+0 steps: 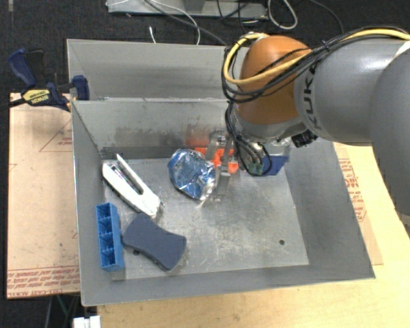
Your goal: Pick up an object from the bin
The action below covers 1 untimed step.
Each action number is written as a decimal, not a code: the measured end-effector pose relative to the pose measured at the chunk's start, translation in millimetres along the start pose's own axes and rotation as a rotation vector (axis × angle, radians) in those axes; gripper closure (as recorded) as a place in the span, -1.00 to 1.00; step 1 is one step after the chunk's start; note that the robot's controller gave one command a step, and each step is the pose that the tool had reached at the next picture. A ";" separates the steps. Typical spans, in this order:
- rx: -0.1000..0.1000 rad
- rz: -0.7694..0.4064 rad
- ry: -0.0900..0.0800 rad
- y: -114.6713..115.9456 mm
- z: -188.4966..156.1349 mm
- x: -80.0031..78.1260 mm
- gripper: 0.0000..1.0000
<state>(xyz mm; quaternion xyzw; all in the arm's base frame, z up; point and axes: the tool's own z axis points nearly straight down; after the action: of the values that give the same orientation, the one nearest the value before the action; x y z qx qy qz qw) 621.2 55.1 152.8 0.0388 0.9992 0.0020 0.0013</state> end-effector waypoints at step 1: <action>-0.011 0.635 -0.029 -1.8 73.4 -3.9 -1.00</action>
Offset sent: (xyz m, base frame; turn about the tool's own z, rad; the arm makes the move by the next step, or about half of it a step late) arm -0.0031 -0.0090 -0.0828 0.0342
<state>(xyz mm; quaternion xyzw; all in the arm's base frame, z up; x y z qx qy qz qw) 625.2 53.3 79.4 0.3490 0.9370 0.0073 0.0152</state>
